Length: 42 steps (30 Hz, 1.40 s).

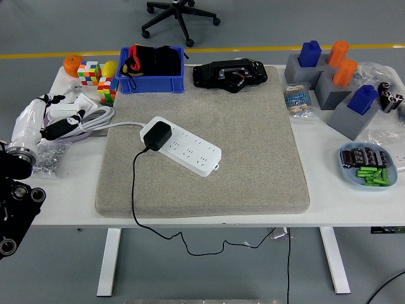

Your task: Press the white button,pick up the black plug,place it near the board,insert it into the board

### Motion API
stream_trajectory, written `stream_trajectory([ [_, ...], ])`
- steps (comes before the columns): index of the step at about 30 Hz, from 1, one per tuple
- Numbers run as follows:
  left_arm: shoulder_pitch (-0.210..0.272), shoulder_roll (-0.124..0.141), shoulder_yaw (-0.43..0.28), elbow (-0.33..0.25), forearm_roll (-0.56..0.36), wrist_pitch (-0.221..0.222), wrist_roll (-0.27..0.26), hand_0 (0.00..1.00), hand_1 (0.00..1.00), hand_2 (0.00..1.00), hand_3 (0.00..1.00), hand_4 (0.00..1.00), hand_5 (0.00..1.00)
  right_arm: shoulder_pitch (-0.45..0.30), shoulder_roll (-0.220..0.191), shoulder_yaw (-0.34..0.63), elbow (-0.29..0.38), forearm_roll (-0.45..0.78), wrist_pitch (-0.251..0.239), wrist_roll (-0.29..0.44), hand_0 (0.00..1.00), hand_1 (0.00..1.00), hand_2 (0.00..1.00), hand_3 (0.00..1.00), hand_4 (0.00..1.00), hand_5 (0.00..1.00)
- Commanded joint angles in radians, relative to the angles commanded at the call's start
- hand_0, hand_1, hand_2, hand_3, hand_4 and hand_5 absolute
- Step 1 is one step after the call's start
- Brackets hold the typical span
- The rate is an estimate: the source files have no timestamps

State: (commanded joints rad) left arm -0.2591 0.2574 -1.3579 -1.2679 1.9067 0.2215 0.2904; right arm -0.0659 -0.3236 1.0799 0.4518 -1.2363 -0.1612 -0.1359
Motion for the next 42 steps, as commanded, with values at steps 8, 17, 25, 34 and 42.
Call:
stream_trajectory([
  [8, -0.002, 0.0, 0.002, -0.003, 0.0, 0.002, -0.001, 0.889, 0.879, 0.828, 0.786, 0.807, 0.528, -0.001, -0.002, 0.0, -0.001, -0.001, 0.003, -0.004, 0.692, 0.625, 0.64, 0.582, 0.684, 0.344],
  [17, -0.006, -0.003, 0.004, -0.001, 0.001, 0.002, -0.001, 0.889, 0.879, 0.827, 0.785, 0.805, 0.525, -0.003, -0.001, 0.005, -0.001, -0.003, 0.004, -0.005, 0.693, 0.625, 0.641, 0.581, 0.683, 0.345],
  [25, -0.004, -0.004, 0.003, -0.003, 0.001, 0.002, -0.001, 0.89, 0.877, 0.823, 0.785, 0.803, 0.522, -0.006, 0.002, 0.009, -0.001, -0.006, 0.003, -0.004, 0.693, 0.625, 0.641, 0.582, 0.684, 0.347],
  [34, -0.01, -0.004, 0.002, -0.004, 0.002, 0.003, -0.002, 0.889, 0.878, 0.822, 0.785, 0.802, 0.519, -0.002, 0.002, 0.011, 0.0, -0.007, 0.003, -0.004, 0.694, 0.626, 0.641, 0.582, 0.684, 0.347],
  [42, -0.012, -0.006, 0.002, -0.004, 0.0, 0.003, -0.002, 0.89, 0.878, 0.821, 0.784, 0.801, 0.516, -0.003, 0.004, 0.011, -0.001, -0.008, 0.003, -0.005, 0.694, 0.626, 0.641, 0.581, 0.684, 0.347],
])
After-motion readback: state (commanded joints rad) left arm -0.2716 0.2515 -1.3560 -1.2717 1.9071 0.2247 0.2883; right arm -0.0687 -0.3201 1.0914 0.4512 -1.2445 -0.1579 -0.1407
